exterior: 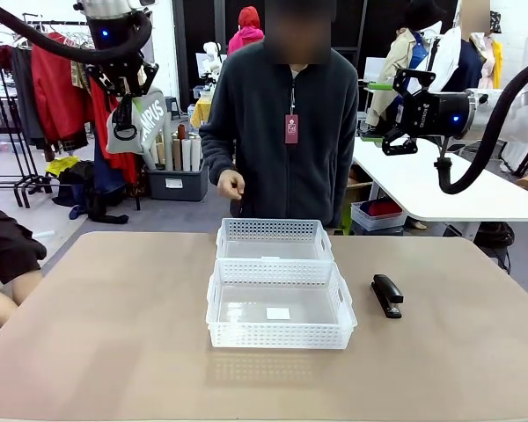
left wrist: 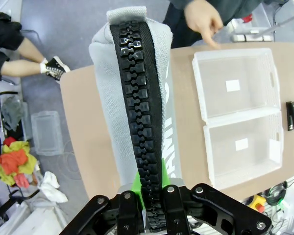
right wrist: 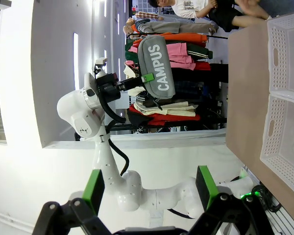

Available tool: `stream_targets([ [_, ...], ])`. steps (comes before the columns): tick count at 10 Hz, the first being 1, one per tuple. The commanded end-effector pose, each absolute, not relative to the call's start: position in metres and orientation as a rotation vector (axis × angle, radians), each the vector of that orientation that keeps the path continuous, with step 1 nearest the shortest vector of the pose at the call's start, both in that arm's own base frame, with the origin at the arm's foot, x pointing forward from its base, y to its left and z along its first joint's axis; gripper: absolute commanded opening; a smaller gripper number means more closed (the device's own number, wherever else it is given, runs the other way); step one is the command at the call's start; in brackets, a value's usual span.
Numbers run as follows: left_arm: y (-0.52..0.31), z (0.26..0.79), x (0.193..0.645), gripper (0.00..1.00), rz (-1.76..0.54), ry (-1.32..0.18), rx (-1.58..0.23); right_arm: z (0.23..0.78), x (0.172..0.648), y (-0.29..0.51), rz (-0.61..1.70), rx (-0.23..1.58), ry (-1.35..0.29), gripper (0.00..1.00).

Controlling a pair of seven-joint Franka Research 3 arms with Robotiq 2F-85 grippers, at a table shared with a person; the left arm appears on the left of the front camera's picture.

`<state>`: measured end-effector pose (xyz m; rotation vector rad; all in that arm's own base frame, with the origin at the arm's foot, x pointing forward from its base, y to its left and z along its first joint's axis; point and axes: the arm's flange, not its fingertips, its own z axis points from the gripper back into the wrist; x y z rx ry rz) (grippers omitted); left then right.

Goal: Distribute items into two baskets.
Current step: Move the picked Pencil pouch towards the Organizing basket indicated by the person, stopping as directed.

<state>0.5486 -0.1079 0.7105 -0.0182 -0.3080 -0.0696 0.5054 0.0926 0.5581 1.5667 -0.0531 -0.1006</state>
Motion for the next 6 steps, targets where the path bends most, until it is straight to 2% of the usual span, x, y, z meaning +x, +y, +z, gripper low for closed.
stream_targets([
  [1,-0.1061,0.7118,0.5458,0.00,-0.069,-0.309,-0.017,0.5594,0.5048,0.0918,-0.096,1.563,-0.056,1.00],
  [6,-0.1061,0.7118,0.5458,0.00,-0.069,-0.309,-0.017,0.5594,0.5048,0.0918,-0.096,1.563,-0.056,1.00],
])
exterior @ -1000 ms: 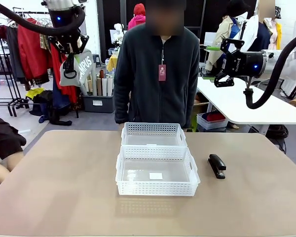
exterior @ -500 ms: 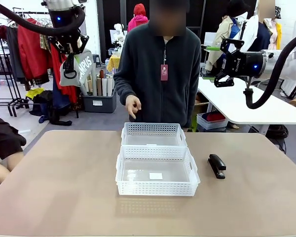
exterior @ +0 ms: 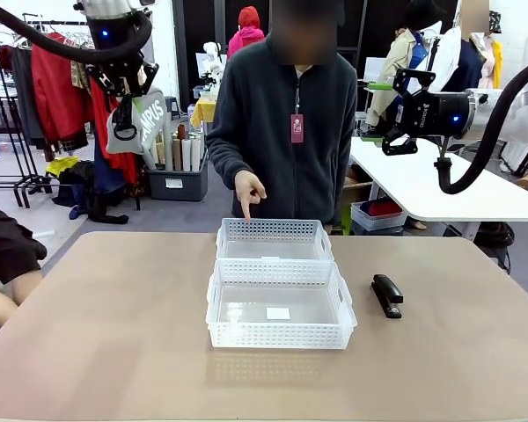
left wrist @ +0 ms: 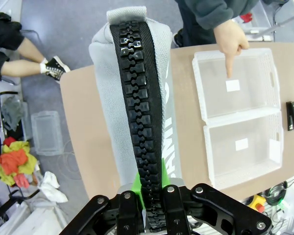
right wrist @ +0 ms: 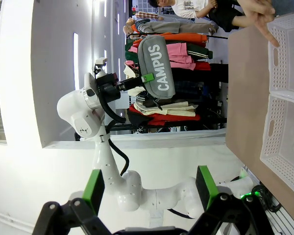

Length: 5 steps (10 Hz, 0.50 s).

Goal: Distribute items into two baskets.
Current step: Move the picked Pencil pouch towards the Organizing basket indicated by the person, stopping as directed.

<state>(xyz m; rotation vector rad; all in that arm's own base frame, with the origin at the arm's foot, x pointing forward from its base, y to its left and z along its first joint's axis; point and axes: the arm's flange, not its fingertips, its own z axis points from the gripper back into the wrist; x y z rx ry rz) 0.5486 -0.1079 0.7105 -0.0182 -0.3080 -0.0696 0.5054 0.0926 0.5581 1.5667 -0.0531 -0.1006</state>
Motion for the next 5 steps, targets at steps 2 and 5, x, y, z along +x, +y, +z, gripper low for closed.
stream_targets([
  [2,-0.1061,0.7118,0.5458,0.00,-0.069,-0.309,-0.017,0.5594,0.5048,0.0918,-0.096,1.563,-0.056,1.00],
  [5,-0.1061,0.7118,0.5458,0.00,-0.069,-0.309,-0.017,0.5594,0.5048,0.0918,-0.096,1.563,-0.056,1.00],
])
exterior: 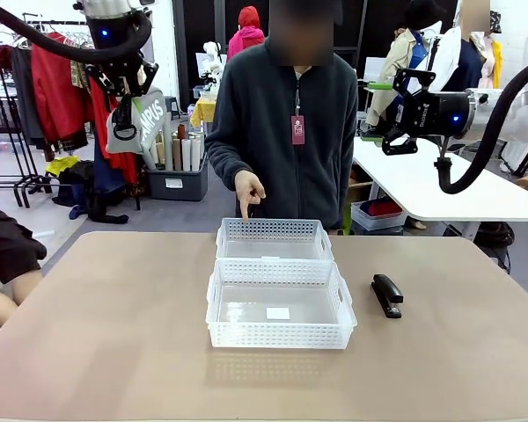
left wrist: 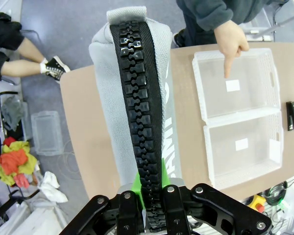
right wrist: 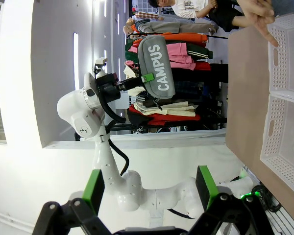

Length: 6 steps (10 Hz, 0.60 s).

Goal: Distribute items into two baskets.
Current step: Move the picked Pencil pouch towards the Organizing basket indicated by the person, stopping as directed.

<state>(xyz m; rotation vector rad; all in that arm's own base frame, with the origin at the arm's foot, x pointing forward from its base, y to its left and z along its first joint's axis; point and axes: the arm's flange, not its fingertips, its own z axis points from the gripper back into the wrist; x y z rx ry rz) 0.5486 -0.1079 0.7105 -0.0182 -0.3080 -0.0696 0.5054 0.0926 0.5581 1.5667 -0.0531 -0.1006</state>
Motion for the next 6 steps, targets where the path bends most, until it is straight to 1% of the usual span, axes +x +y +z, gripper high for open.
stream_targets([
  [1,-0.1061,0.7118,0.5458,0.00,-0.069,-0.309,-0.017,0.5594,0.5048,0.0918,-0.096,1.563,-0.056,1.00],
  [6,-0.1061,0.7118,0.5458,0.00,-0.069,-0.309,-0.017,0.5594,0.5048,0.0918,-0.096,1.563,-0.056,1.00],
])
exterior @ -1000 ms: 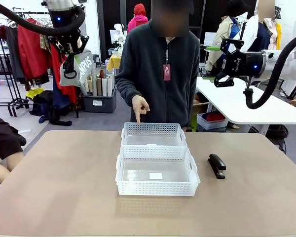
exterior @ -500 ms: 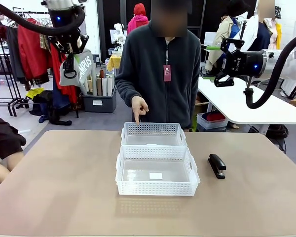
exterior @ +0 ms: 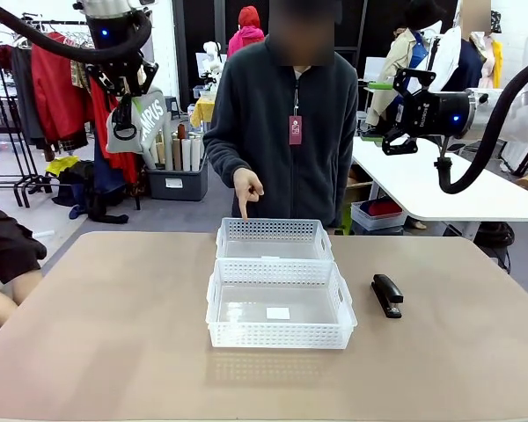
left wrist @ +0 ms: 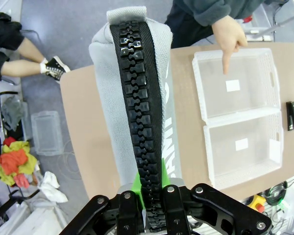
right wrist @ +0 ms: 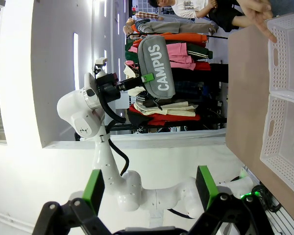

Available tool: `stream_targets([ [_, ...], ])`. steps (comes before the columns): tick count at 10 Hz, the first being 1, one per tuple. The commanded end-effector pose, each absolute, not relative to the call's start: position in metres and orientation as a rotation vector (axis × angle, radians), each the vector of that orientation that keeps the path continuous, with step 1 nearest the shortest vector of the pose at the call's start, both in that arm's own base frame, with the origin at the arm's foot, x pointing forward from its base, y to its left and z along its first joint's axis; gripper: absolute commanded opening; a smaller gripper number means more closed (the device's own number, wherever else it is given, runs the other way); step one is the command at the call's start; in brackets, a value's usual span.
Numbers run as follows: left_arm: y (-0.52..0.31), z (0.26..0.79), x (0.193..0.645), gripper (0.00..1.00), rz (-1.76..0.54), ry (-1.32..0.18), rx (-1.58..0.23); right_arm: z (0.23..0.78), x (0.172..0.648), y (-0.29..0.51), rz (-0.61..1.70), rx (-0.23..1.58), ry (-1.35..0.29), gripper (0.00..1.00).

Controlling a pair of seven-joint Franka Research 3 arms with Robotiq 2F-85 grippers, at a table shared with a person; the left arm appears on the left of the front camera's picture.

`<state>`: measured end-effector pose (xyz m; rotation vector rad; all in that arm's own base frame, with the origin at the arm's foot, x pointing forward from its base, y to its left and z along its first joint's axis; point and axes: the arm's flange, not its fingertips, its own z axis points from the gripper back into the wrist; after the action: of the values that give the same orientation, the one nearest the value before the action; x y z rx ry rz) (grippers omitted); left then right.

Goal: Distribute items into two baskets.
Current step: Move the picked Pencil pouch towards the Organizing basket indicated by the person, stopping as directed.

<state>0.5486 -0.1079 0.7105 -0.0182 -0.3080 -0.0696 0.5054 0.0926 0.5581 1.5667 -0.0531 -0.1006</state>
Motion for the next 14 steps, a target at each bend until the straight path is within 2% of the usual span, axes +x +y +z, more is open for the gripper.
stream_targets([
  [1,-0.108,0.711,0.549,0.00,-0.070,-0.308,-0.018,0.559,0.505,0.092,-0.096,1.563,-0.056,1.00],
  [2,-0.107,0.714,0.555,0.00,-0.174,-0.244,-0.021,0.559,0.505,0.092,-0.096,1.563,-0.056,1.00],
  [5,-0.127,0.712,0.558,0.00,-0.434,-0.193,0.014,0.559,0.505,0.092,-0.096,1.563,-0.056,1.00],
  [8,-0.143,0.704,0.564,0.00,-0.577,-0.166,0.005,0.559,0.505,0.092,-0.096,1.563,-0.056,1.00],
  [14,-0.212,0.660,0.584,0.00,-1.048,-0.173,0.017,0.559,0.505,0.092,-0.096,1.563,-0.056,1.00],
])
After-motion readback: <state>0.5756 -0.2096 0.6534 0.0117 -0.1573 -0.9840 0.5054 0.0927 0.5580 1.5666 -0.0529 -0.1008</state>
